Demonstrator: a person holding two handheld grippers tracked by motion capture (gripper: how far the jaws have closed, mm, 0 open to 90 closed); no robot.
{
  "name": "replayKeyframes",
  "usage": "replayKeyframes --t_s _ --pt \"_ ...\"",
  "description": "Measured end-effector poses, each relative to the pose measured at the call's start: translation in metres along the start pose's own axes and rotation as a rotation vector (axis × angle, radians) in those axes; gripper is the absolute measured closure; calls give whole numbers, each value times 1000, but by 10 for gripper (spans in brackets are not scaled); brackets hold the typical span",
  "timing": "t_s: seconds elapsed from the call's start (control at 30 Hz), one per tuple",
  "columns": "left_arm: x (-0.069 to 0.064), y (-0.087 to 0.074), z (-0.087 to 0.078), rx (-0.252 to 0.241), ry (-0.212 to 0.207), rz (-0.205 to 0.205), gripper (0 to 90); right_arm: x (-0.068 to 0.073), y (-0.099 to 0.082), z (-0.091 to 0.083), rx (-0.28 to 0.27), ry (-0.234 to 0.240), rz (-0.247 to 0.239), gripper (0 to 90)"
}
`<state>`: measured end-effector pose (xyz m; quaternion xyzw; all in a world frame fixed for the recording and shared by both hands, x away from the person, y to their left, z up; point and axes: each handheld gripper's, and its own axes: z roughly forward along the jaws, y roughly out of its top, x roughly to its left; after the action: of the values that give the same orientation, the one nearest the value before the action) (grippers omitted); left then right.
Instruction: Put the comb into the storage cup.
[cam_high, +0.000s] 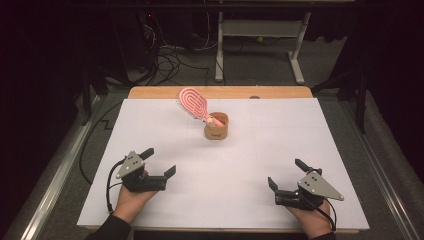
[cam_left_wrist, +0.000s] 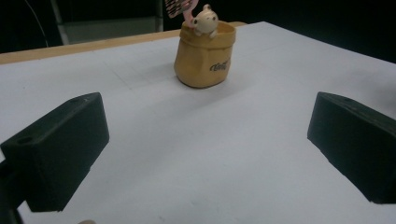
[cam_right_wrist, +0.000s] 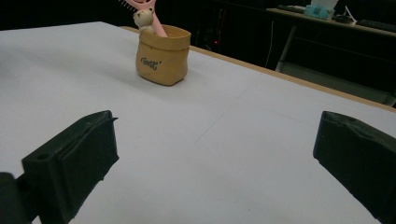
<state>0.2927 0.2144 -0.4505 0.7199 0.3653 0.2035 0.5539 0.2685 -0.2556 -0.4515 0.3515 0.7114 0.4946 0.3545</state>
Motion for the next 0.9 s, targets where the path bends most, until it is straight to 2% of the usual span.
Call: replayKeyframes --t_s 0.17,0.27,0.33,0.5,0.57,0.63,0.9 --pt "-7 -9 -22 -3 24 48 0 -2 0 -1 0 0 11 3" --pt "-11 -12 -35 -18 39 95 0 0 1 -2 -1 -1 6 3" --pt "-11 -12 -37 -18 39 99 0 1 2 -3 -2 0 10 3" --pt "-4 -17 -34 -5 25 67 0 4 3 -11 -6 1 32 3" --pt "2 -20 -32 9 18 33 0 4 2 -11 -3 -3 38 3" --pt "4 -20 -33 -3 19 18 0 3 1 -11 1 -5 50 3" --pt "-1 -15 -33 -26 22 26 0 6 0 -11 7 13 42 3"
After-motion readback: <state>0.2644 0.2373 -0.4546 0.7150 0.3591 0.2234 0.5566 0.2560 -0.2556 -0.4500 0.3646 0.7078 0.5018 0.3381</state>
